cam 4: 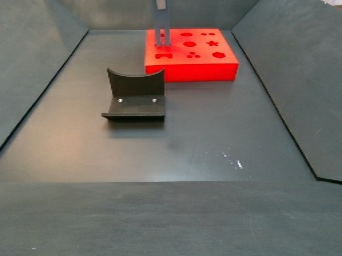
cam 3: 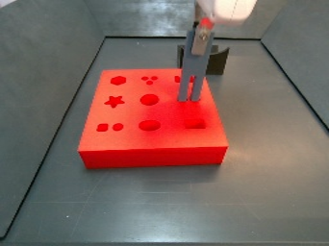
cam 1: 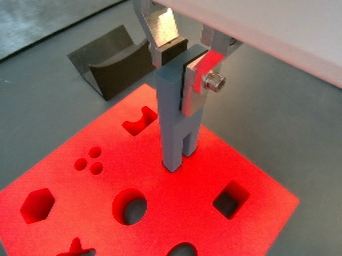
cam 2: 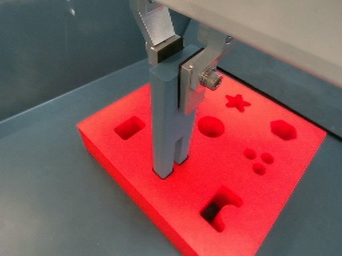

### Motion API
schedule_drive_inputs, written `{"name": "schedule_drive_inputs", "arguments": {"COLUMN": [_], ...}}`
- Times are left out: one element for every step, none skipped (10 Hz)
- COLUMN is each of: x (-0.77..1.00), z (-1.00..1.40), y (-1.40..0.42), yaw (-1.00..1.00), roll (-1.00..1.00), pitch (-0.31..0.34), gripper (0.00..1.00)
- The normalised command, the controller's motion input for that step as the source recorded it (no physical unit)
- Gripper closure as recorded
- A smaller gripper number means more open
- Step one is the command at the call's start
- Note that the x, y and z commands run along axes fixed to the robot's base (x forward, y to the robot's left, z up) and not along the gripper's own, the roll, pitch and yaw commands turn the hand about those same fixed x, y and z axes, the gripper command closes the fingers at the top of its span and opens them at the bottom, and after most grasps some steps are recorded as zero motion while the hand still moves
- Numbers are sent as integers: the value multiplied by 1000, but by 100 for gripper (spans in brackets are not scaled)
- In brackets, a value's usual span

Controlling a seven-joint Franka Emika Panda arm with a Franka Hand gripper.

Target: Insert the double-square object.

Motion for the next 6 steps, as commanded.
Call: {"name": "schedule_drive_inputs", "arguments": {"x": [0,-34,-34,0,0,0], "z": [-271,-223,-214,-29,0,0], "y": [0,0,0,46,0,0], "yaw": [-89,0,0,-14,0,0], "roll": [39,93,70,-61,-16,0], "pitch": [0,0,0,-11,-3,0], "gripper": [100,100,100,100,100,100]}}
